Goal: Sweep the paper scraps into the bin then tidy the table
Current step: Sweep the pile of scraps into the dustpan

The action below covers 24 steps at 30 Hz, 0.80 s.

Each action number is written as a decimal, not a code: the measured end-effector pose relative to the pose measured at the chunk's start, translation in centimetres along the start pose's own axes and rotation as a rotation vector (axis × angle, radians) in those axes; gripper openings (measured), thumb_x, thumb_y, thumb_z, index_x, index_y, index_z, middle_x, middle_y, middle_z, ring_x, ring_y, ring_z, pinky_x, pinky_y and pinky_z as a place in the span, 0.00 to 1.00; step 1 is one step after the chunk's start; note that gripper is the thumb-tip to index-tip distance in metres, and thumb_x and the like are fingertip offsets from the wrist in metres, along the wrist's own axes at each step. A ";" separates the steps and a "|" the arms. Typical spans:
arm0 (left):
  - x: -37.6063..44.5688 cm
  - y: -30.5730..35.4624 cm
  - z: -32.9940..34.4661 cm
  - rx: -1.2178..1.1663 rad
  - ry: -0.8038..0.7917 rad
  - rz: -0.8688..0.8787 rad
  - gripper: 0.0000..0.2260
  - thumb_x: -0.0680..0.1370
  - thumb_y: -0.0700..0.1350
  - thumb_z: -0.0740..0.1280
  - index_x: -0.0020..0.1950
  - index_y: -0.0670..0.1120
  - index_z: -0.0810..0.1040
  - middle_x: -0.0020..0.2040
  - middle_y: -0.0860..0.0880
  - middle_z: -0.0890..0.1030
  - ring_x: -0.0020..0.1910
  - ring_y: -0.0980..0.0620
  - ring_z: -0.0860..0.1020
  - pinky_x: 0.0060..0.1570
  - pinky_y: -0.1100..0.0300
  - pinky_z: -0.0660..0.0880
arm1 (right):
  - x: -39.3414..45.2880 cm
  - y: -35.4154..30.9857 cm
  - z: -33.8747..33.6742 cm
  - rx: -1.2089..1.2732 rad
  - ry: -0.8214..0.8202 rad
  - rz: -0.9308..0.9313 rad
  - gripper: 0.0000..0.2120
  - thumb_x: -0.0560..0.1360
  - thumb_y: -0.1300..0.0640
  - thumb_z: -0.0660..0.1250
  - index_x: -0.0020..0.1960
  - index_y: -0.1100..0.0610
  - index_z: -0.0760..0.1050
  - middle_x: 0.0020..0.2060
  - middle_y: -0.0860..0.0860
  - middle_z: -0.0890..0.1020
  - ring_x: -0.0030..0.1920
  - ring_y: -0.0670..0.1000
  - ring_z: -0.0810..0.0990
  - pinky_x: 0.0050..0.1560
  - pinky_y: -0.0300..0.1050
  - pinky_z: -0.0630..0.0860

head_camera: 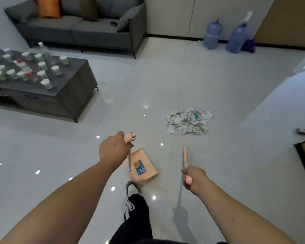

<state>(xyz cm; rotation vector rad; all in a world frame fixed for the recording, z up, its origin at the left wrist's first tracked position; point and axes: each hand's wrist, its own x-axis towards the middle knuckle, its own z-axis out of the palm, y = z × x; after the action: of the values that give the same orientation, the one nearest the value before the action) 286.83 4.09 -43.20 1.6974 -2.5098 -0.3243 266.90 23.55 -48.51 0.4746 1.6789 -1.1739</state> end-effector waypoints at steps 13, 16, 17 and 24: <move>27.5 8.7 3.7 -0.059 -0.079 0.236 0.14 0.72 0.60 0.67 0.41 0.52 0.68 0.31 0.52 0.69 0.32 0.45 0.70 0.32 0.56 0.64 | 10.2 -17.2 6.9 0.158 0.294 -0.027 0.04 0.72 0.72 0.65 0.45 0.65 0.73 0.20 0.53 0.72 0.15 0.49 0.68 0.19 0.36 0.70; 31.8 9.5 4.3 -0.044 -0.102 0.234 0.15 0.72 0.61 0.66 0.40 0.52 0.68 0.30 0.53 0.67 0.31 0.47 0.69 0.30 0.57 0.61 | 12.2 -20.2 7.8 0.174 0.353 -0.024 0.04 0.72 0.71 0.65 0.42 0.65 0.73 0.20 0.54 0.72 0.15 0.49 0.69 0.20 0.37 0.70; 33.2 9.8 4.6 -0.042 -0.110 0.226 0.15 0.72 0.61 0.66 0.40 0.52 0.68 0.30 0.53 0.68 0.32 0.46 0.70 0.30 0.57 0.62 | 13.0 -21.3 8.0 0.176 0.365 -0.026 0.04 0.72 0.71 0.66 0.41 0.65 0.74 0.20 0.54 0.73 0.15 0.49 0.69 0.21 0.37 0.70; 42.3 13.4 8.1 -0.005 -0.139 0.116 0.15 0.73 0.62 0.64 0.41 0.51 0.70 0.32 0.50 0.71 0.34 0.44 0.72 0.34 0.56 0.66 | 21.1 -30.4 8.1 0.185 0.451 -0.041 0.06 0.71 0.71 0.66 0.37 0.64 0.73 0.23 0.55 0.73 0.19 0.50 0.70 0.24 0.39 0.69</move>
<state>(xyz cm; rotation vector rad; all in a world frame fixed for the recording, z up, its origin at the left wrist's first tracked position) 257.25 -29.25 -49.71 1.5697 -2.6888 -0.4528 238.96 -1.68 -52.85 0.8758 1.9732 -1.3276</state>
